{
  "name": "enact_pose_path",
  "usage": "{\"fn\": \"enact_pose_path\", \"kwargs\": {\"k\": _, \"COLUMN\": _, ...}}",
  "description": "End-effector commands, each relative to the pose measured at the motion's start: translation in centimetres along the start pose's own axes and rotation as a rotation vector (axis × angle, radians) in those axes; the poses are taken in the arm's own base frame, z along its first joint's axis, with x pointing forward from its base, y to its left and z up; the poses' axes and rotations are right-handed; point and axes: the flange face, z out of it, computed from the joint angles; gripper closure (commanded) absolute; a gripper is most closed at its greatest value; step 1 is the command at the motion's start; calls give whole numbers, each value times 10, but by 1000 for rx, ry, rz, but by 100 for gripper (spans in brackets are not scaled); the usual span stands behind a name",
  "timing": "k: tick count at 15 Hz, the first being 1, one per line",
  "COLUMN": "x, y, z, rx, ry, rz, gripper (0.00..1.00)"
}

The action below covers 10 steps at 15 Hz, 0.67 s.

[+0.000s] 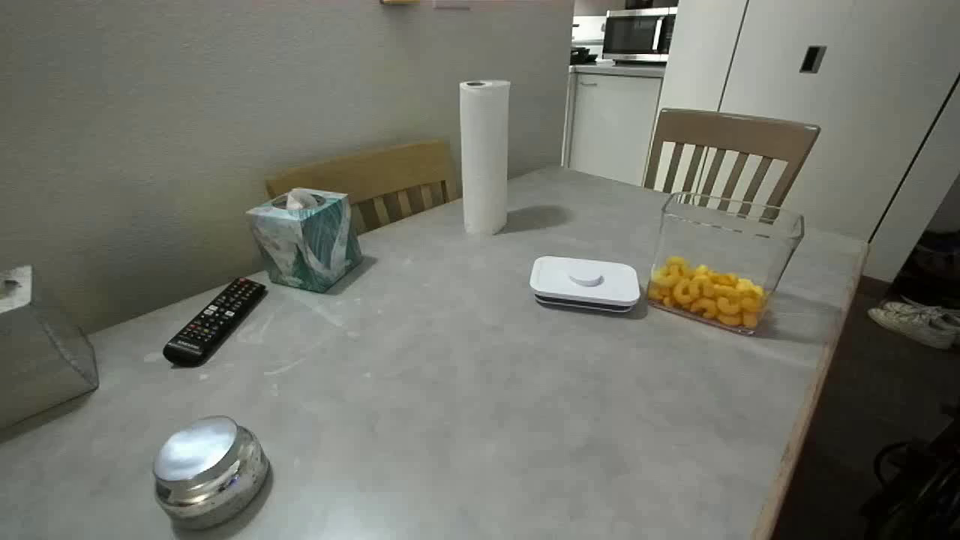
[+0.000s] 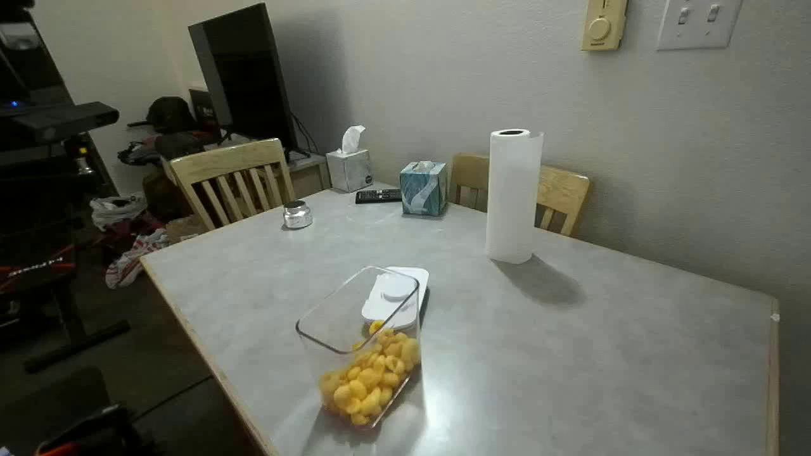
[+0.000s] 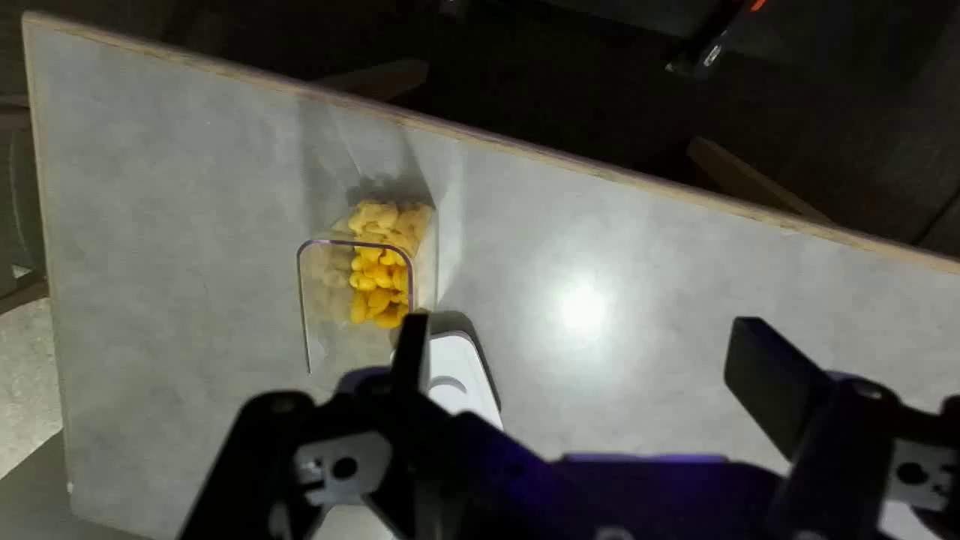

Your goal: Cover the container with the white lid and then press the button atop the lid

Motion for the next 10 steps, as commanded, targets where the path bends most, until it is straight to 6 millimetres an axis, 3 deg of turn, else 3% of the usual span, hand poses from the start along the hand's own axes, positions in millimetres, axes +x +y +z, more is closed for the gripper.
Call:
{"fn": "enact_pose_path", "kwargs": {"k": 1, "x": 0, "y": 0, "z": -1, "rx": 0, "ry": -1, "rz": 0, "gripper": 0}}
{"fn": "enact_pose_path", "kwargs": {"k": 6, "x": 10, "y": 16, "z": 3, "rx": -71, "ry": 78, "rz": -12, "gripper": 0}}
{"fn": "enact_pose_path", "kwargs": {"k": 10, "x": 26, "y": 37, "z": 1, "rx": -230, "ry": 284, "rz": 26, "gripper": 0}}
